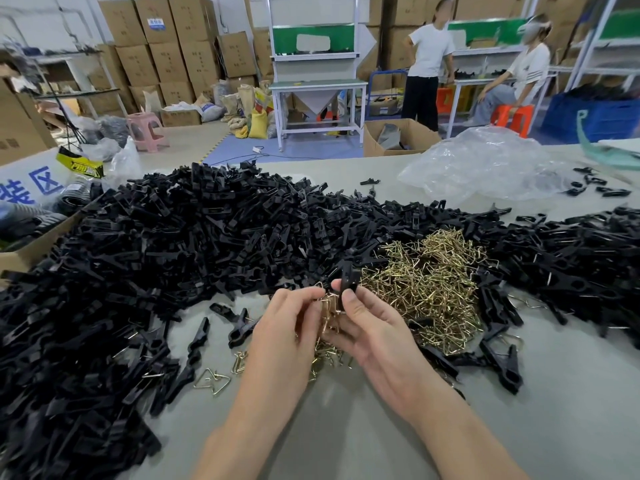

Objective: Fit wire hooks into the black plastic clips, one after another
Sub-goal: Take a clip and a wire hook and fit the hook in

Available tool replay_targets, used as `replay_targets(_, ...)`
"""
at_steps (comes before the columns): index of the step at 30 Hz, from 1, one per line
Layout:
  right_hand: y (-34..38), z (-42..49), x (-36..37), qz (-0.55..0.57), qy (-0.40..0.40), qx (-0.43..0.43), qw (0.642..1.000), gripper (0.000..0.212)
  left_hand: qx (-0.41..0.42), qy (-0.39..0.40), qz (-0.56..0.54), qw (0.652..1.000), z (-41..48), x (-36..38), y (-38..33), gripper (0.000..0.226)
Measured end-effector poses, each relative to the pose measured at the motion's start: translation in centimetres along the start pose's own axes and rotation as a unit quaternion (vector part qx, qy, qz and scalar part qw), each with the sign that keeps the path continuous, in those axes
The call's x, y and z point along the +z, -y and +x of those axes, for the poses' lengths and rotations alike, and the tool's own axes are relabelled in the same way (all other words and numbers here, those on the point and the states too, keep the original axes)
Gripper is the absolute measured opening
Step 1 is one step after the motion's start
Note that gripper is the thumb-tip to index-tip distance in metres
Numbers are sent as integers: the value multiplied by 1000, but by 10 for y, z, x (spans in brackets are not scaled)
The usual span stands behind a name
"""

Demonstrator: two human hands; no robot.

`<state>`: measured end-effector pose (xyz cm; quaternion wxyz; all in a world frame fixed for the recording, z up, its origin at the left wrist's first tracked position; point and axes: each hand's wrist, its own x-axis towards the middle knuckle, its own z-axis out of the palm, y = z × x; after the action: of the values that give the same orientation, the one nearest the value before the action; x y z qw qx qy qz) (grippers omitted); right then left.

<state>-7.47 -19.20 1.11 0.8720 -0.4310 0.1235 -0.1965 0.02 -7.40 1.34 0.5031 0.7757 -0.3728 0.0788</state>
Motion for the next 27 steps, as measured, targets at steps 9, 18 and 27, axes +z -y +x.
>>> replay_targets(9,1,3,-4,7,-31,-2,1000,25,-101,-39,-133,985,3,-2,-4,9)
replay_targets(18,0,-2,0,-132,-11,-102,986,27,-147,-3,-189,971,5,-3,-4,9)
replay_targets(27,-1,0,-1,-85,16,-82,993,24,-163,-23,-201,966,5,-2,-3,7)
